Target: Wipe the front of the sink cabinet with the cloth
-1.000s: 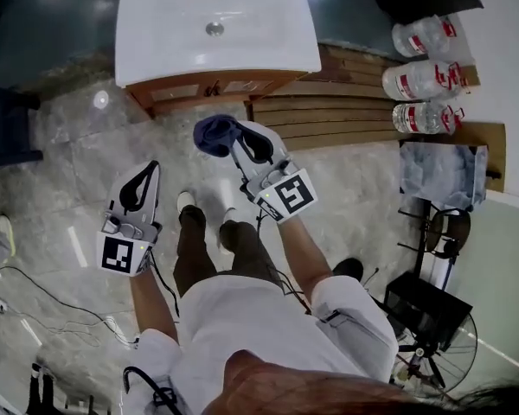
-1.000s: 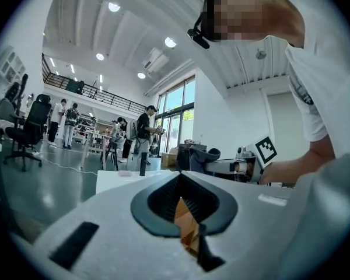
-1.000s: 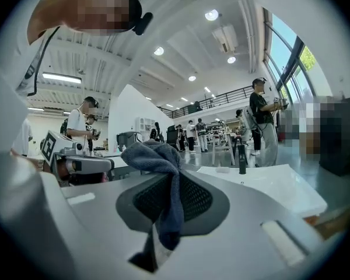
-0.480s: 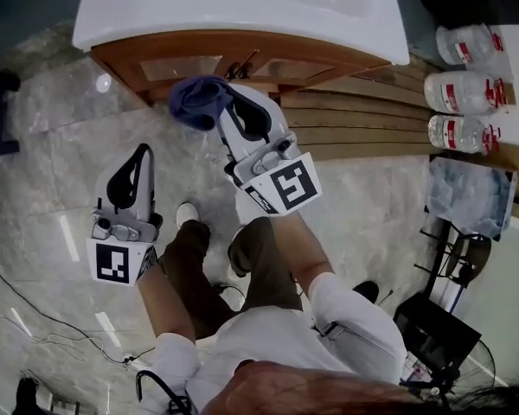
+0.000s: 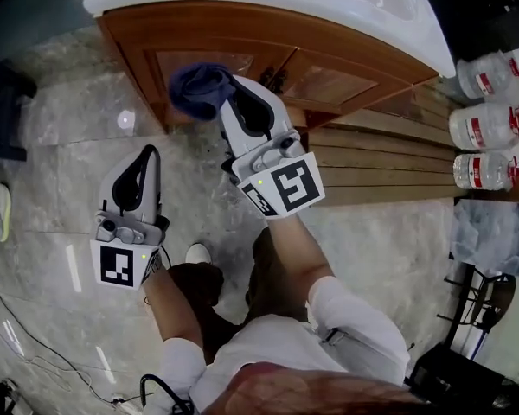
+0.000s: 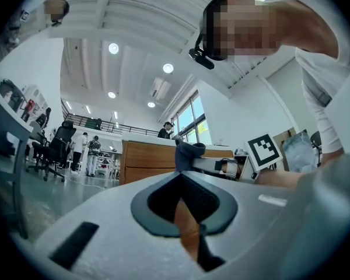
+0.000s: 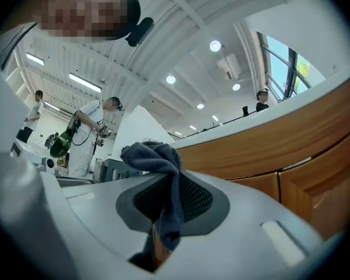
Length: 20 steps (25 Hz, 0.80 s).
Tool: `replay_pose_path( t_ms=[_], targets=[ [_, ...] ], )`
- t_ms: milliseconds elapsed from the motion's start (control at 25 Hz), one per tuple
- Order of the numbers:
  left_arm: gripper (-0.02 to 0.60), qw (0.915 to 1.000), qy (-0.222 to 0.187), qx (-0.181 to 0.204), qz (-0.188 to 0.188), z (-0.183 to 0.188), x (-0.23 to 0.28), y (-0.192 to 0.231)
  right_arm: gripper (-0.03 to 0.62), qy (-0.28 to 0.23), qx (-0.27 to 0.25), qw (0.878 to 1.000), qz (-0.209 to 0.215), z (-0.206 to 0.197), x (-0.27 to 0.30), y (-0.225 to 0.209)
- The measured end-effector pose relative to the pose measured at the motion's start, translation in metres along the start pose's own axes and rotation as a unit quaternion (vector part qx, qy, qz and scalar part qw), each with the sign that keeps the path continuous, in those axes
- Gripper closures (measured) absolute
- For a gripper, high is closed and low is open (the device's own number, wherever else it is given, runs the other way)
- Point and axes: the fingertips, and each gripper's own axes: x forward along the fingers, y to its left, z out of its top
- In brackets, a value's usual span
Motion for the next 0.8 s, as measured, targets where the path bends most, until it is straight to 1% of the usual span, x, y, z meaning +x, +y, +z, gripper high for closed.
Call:
replay_pose_path(
  t_ms=[80, 240, 320, 440, 640, 800],
  targets=[
    [0.580, 0.9997, 0.004, 0.012, 0.018, -0.006, -0.009, 0.002, 0.554, -0.012, -0.001, 1.000, 0.007, 0.000, 0.000, 0.005],
    [0.580, 0.9986, 0.007, 0.033, 0.040, -0.007, -0.022, 0.006, 0.554, -0.023, 0.004, 1.000, 0.014, -0.003, 0.013, 0.012],
    [0.580, 0.9981, 0.004, 0.030, 0.053, -0.006, -0.029, 0.010, 0.554, -0.015, 0.010, 1.000, 0.015, -0.005, 0.029, 0.019],
    [0.580, 0.9977, -0.003, 0.025, 0.062, 0.001, -0.035, 0.010, 0.553, -0.003, 0.024, 1.000, 0.011, -0.003, 0.063, 0.030],
    [0.580, 0.9962, -0.021, 0.026, 0.080, 0.012, -0.048, 0.014, 0.554, 0.000, 0.049, 0.999, -0.010, -0.001, 0.115, 0.041],
    [0.580, 0.9952, -0.021, 0.037, 0.088, 0.017, -0.055, 0.014, 0.554, 0.010, 0.059, 0.998, -0.037, -0.006, 0.131, 0.032]
  ],
)
